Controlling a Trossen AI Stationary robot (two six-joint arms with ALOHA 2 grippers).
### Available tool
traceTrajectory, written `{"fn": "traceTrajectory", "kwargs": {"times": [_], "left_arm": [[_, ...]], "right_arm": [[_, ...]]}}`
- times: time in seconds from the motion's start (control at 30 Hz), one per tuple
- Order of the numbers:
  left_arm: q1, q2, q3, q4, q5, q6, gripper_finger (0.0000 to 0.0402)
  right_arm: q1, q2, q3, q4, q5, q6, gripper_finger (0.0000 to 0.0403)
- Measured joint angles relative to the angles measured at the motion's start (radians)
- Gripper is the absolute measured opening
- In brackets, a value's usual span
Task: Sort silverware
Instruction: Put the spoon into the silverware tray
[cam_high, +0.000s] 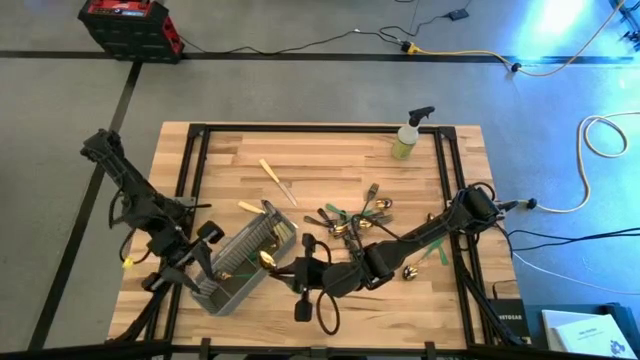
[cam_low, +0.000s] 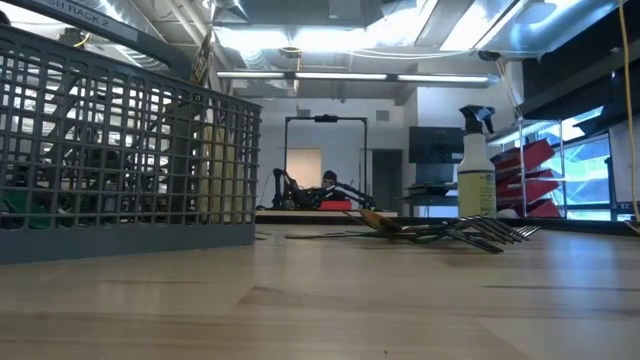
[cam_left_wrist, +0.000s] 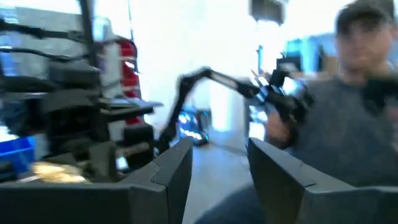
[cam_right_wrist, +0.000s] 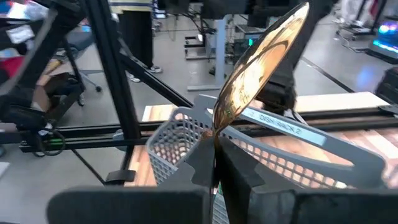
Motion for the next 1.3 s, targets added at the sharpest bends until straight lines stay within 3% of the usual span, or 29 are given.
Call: {"fn": "traceTrajectory", "kwargs": {"times": [0.23,0.5,0.9,1.03,1.3], "left_arm": [[0.002,0.09,0.0,0.016,-0.178,0.034,0.014],[0.03,0.172,0.0,0.022,-0.191,0.207,0.014],[0.085,0.282,0.0,0.158,-0.198,0.336,0.0157],[0.078,0.284,0.0,0.232,-0.228,0.537,0.0185],[0.024,0.302,0.006,0.252,-0.229,1.305,0.0243]], "right_arm": [[0.005,0.0,0.0,0.065,-0.129,-0.073,0.0],[0.029,0.0,0.0,0.138,-0.354,-0.152,0.0],[0.026,0.0,0.0,0.13,-0.355,-0.153,0.0],[0.026,0.0,0.0,0.121,-0.36,-0.144,0.0],[0.026,0.001,0.0,0.129,-0.481,-0.082,0.0]]}}
